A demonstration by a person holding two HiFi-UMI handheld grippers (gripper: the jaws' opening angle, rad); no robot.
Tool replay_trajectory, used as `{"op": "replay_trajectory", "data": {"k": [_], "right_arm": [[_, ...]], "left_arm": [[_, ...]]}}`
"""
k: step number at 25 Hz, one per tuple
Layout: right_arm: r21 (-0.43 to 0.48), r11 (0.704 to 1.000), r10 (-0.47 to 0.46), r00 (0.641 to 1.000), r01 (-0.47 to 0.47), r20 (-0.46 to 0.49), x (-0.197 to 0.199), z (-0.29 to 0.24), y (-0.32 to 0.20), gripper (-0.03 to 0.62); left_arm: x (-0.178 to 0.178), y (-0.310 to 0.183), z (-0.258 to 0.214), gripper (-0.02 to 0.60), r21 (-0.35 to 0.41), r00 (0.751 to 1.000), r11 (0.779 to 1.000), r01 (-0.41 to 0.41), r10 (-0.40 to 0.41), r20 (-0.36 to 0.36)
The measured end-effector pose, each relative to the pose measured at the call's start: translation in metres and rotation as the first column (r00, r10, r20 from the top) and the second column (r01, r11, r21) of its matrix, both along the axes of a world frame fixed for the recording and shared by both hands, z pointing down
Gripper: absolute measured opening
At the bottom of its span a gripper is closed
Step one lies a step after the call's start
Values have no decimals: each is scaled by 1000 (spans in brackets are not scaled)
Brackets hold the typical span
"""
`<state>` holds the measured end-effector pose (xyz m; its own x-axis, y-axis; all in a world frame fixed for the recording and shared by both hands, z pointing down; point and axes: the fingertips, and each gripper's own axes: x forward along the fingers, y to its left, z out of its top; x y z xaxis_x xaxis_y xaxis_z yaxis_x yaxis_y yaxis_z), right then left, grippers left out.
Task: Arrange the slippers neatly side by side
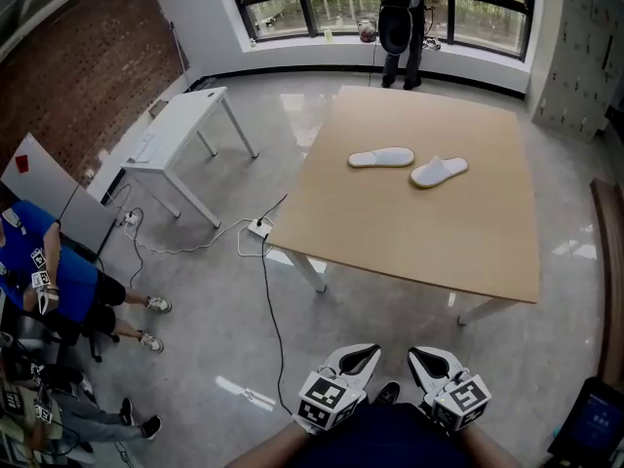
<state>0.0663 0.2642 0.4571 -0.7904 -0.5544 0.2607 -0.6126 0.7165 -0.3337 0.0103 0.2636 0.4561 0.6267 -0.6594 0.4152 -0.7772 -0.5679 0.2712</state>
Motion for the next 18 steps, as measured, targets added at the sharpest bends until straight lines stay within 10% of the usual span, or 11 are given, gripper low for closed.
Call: {"op": "replay_trajectory", "data": {"k": [18], "right_arm": [[-5,984,179,977,-180,-113,-21,21,-165,11]], "left_arm": [[-30,-185,20,3,44,982,984,-174,177,-65]]}}
